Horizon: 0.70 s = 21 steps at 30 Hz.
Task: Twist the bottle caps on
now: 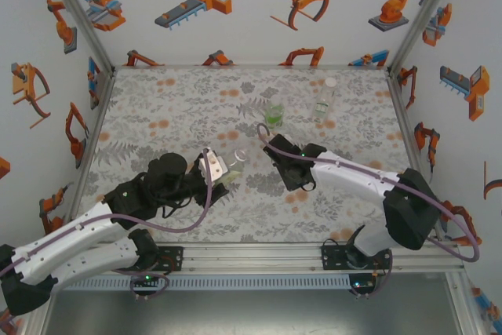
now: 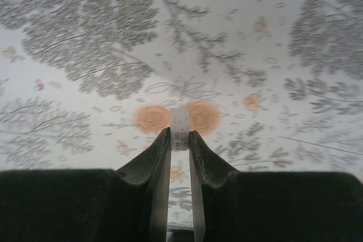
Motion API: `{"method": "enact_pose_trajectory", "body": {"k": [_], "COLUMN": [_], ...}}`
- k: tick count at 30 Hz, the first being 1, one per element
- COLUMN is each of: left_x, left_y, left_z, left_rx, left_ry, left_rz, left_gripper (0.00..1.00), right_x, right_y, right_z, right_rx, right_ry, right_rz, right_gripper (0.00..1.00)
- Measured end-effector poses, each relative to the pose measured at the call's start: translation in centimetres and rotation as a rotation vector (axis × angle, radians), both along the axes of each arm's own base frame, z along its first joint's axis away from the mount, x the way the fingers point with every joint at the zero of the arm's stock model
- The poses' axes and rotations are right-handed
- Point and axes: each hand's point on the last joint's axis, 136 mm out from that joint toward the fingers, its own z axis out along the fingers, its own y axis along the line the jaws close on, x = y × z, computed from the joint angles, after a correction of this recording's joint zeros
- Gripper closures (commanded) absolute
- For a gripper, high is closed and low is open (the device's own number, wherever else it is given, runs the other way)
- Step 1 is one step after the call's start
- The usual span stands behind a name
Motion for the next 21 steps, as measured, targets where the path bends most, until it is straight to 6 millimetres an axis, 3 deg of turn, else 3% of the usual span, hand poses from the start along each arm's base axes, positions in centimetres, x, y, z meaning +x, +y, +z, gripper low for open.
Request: {"method": "enact_pose_trajectory", "body": {"k": [5, 11, 21], "left_x": [-0.2, -0.7, -1.2], "left_y": [0.4, 1.4, 3.0], "left_z": [0.4, 1.5, 1.2], "left_rx": [-0.018, -0.054, -0.063], "left_ry": [-0.012, -0.040, -0.056], "left_rz": [0.001, 0.011, 0.033], "left_gripper": [1.00, 1.00, 1.00], "right_x": [2.4, 4.0, 3.6], "right_y": [-1.3, -2.3, -1.1], "right_z": [-0.2, -1.9, -4.6], "right_rx": [-0.192, -0.378, -0.523], "right_ry": [-0.052, -0.068, -0.064], "right_rz": [-0.003, 0.005, 0.067], "right_gripper": [0.81, 0.81, 0.77]}}
